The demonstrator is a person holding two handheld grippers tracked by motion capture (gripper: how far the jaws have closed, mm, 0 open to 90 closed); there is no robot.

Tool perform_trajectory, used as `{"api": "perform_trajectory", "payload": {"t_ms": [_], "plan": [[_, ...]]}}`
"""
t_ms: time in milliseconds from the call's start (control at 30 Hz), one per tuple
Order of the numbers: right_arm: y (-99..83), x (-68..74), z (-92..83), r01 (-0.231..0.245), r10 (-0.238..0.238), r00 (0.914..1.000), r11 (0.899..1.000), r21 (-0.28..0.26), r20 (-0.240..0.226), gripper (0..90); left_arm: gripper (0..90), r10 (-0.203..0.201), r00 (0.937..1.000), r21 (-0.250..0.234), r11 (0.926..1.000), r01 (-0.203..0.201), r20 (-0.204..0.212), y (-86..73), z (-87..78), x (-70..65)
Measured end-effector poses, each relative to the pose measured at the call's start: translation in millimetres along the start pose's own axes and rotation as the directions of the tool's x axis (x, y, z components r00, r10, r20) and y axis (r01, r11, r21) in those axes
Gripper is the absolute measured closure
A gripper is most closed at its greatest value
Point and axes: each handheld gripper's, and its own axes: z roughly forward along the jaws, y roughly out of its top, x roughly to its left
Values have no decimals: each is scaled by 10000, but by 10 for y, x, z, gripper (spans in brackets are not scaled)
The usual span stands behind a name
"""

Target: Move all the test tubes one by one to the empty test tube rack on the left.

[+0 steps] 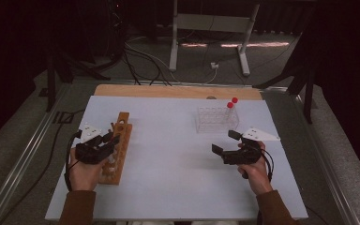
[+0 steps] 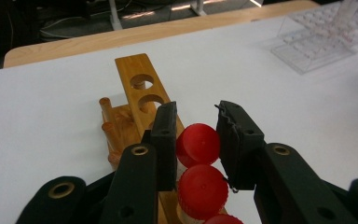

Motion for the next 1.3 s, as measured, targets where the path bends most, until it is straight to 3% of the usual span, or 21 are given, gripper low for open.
{"api": "perform_trajectory", "payload": {"t_ms": [300, 567, 767, 1100, 1300], "plan": [[-6, 4, 16, -17, 17, 10000, 10000, 60, -17, 26, 704, -725, 9971, 375, 9967, 717, 211, 65, 19, 72], [-10, -1, 20, -17, 17, 10000, 10000, 71, -2, 27, 706, -1597, 9858, 694, 9853, 1560, 516, 84, 30, 157], [-12, -3, 24, -18, 18, 10000, 10000, 79, 5, 26, 706, -1762, 9832, 1048, 9798, 1705, 475, 118, 41, 167], [-17, -9, 30, -48, 47, 10000, 9999, 102, 34, 26, 707, -1744, 9841, 1601, 9729, 1670, 331, 203, 45, 158], [-18, -6, 33, -58, 58, 10000, 9999, 115, 25, 26, 705, -1692, 9851, 1364, 9771, 1635, 307, 209, 87, 162]]}}
